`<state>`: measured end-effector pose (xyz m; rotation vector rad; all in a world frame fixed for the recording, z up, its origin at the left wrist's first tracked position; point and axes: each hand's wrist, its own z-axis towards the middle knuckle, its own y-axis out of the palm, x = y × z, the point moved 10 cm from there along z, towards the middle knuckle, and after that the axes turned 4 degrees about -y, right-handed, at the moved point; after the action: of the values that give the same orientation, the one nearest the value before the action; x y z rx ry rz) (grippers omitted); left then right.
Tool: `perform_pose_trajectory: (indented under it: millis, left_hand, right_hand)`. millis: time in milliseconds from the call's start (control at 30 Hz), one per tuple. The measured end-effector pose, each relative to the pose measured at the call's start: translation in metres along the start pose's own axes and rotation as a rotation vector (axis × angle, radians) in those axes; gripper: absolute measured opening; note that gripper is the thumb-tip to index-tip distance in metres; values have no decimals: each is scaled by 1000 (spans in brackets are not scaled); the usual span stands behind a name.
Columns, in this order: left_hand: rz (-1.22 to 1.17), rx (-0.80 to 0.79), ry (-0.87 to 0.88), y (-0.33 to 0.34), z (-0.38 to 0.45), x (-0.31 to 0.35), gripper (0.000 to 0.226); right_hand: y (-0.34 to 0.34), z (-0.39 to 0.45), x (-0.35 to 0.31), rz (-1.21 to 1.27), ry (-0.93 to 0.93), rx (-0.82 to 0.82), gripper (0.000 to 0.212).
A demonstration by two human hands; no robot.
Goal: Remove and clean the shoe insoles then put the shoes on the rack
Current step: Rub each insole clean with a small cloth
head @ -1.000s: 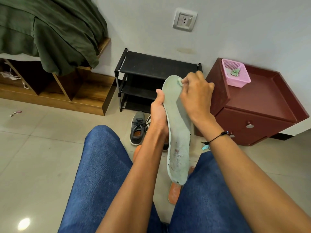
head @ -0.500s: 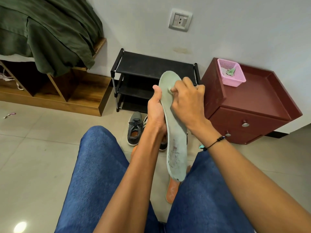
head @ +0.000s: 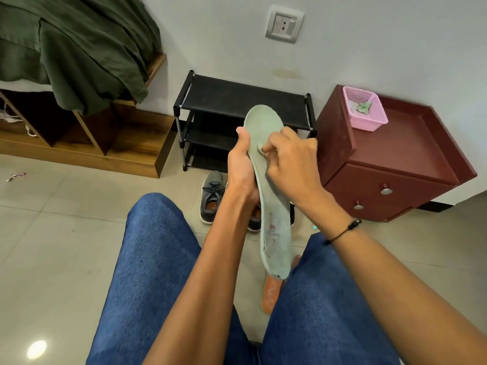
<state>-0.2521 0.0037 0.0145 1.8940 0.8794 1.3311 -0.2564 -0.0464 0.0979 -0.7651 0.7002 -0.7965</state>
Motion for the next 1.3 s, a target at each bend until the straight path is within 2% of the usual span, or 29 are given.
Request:
perform_pose_trajectory:
  millis: [67,133,300,367,433,567,667,767,833,867,933,1000,1133,1300]
  left_hand:
    - [13,-9,-22,1,-1,-2,59]
    - [46,-1,-33,-1,-2,-3,59]
    - [101,81,-16,-20,-1,-6,56]
    - [73,87,2,-23,1,-3,56]
    - [42,86,24,-21,0,0,58]
    - [101,73,53,-16,-1,1,57]
    - [106,34,-6,-6,-1,-4,57]
    - [120,-28,-73,4,-5,-11,63]
    - [114,-72,-116,12,-8,-14,74]
    - [109,-74,-116,13,-9,-12,76]
    - [116,-42,-70,12,-7,-6,69]
    - [181,29,-7,6,-8,2,58]
    - [361,92,102,-3,-10,13,51]
    - [173,-71,-66,10,-6,-1,49]
  right_hand:
    - [3,4,6,-215,-40,-6,13]
    - [3,5,14,-288,3,10,13]
    - [-5,7,47,5,300,39,15]
    - [-7,4,30,180,254,54,15]
    - [6,-7,0,281,178,-36,14]
    - [7,-15,-22,198,65,9,13]
    - [0,12,-6,-6,-25,29,15]
    - [-11,41,27,-151,52,14,17]
    - [-22,51,52,-64,193,33,16]
    - [-28,51,53,12,205,81,15]
    - [-33,41,32,158,123,144,13]
    - [-23,18,-2,247,22,100,12]
    - [-13,1,-26,241,-57,78,12]
    - [-10,33,-5,7,-86,77,13]
